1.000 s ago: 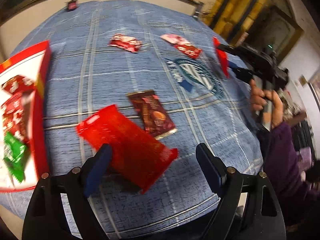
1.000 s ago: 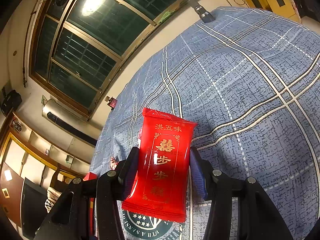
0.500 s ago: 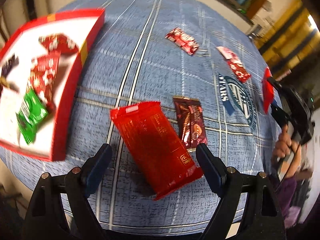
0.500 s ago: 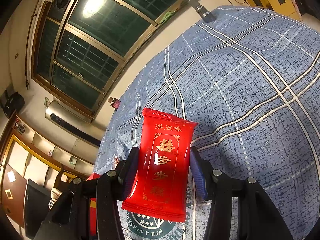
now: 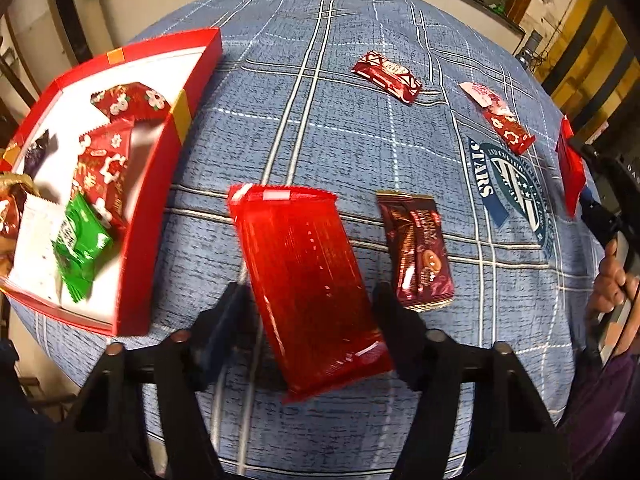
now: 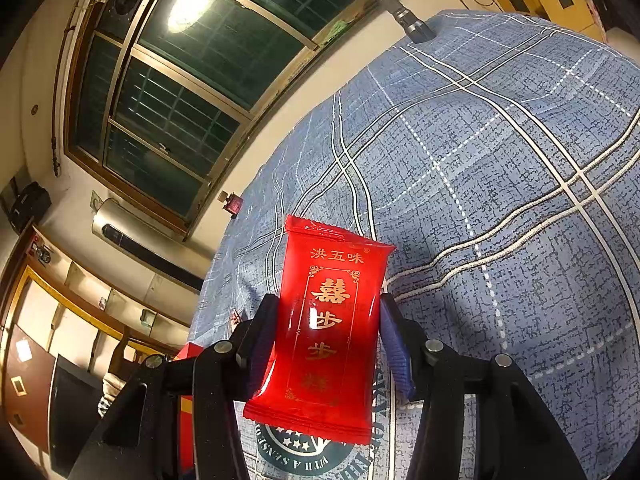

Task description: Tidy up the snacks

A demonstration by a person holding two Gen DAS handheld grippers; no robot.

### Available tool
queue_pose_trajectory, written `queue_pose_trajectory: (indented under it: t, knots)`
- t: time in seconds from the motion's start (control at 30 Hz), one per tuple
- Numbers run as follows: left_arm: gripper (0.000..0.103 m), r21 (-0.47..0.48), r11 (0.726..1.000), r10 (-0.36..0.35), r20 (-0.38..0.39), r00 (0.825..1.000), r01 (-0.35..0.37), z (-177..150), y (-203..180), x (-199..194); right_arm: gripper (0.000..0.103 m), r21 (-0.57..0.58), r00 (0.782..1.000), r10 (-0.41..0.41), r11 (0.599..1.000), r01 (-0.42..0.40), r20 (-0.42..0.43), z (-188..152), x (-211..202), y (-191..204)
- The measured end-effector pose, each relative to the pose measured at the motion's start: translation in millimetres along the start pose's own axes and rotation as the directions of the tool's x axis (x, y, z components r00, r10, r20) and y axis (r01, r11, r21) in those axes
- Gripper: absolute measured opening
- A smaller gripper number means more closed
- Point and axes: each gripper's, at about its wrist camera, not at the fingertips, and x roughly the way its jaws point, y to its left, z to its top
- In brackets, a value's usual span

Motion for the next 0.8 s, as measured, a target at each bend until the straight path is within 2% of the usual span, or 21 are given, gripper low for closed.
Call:
queue_pose_trajectory:
  t: [0.07,0.1,0.3,0.47,0.8]
  knots:
    - [0.050,0.042,0.999,0.029,0.012,1.000,-0.029,-1,0,0,0.052,0.000,1.000,-0.004,1.000,0.004,-0.002,0,1,0]
    - [0.049,0.069,0.996,0.053,0.026,0.998,-0.055,-3,-1,0,0.052,0.001,1.000,-0.005,1.000,0.005,-0.003,0,1,0]
    - [0.047,0.141,0.985,0.080,0.100,0.992,-0.094,-10,-4,-3,0.052,0.000,1.000,-0.011,1.000,0.011,-0.006,-1,1,-1]
    - [0.045,0.184,0.972,0.119,0.167,0.979,-0.149,-16,-12,-5,0.052,-0.006,1.000,-0.018,1.000,0.018,-0.004,-2,2,2]
    - [0.044,0.199,0.964,0.133,0.210,0.969,-0.176,-14,-14,-4,0.052,-0.030,1.000,-0.023,0.999,0.023,0.001,-3,2,6]
